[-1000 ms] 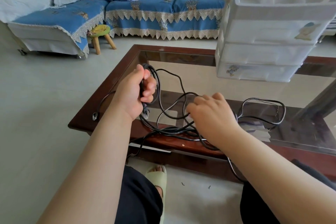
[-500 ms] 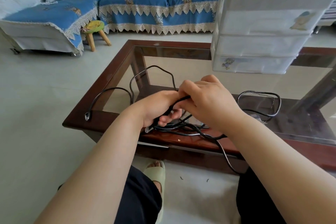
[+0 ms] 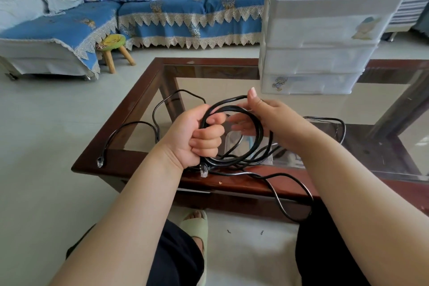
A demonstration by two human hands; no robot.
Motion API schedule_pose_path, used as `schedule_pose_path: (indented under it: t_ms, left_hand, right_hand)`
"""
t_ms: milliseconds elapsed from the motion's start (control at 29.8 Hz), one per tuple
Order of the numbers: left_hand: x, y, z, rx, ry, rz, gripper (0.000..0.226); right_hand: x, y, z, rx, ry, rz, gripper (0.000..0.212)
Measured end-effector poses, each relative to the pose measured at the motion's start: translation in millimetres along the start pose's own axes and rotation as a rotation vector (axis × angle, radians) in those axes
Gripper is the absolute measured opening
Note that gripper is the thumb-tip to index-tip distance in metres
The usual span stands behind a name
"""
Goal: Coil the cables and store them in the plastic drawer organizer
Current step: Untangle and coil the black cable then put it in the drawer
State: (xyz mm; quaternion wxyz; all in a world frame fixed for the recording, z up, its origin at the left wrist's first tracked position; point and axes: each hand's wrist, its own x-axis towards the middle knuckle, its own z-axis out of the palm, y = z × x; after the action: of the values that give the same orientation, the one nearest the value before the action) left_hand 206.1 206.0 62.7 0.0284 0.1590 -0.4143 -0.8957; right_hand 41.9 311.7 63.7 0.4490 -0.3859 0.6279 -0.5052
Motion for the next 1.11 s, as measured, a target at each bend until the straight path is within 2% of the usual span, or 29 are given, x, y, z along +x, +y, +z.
schedule_pose_path:
  t_ms: [67,235,402,536,671,805,1106]
  left_hand:
    - [0.7,1.9,1.6,-0.029,0.041,0.027,0.040]
    - [5.0,-0.2,8.0,0.013,0.205,0.128,0.051]
    - [6.6,-2.5,12.9,0.034,0.239,0.143,0.056]
    - [7.6,-5.1,16.1,0.039,0.281,0.167,0.058]
    - [7.4,-4.4,13.9,-0.034,0.220,0.182,0.055]
    - [6.7,-3.3,12.2,-0.078,0.141,0.219,0.043]
    - [3.8,-3.7,17.3,-0.066,0.159,0.244,0.045]
  right_hand:
    - [-1.1,-1.3,5.7,0.112,-0.041,0.016,0.057]
    - [0.8,-2.5,15.6,0.309,0.060,-0.068,0.047]
    - [-1.4,-2.6,17.9,0.452,0.093,-0.076,0.028]
    - [0.0,-0.1,20.8,0.483,0.169,-0.167,0.023]
    - [1.2,3.0,23.4,0.553,0.227,-0.211,0.017]
    - [2.9,2.9,22.8,0.585,0.208,-0.230,0.020]
    - [6.0,6.0,19.1,0.541,0.168,-0.211,0.026]
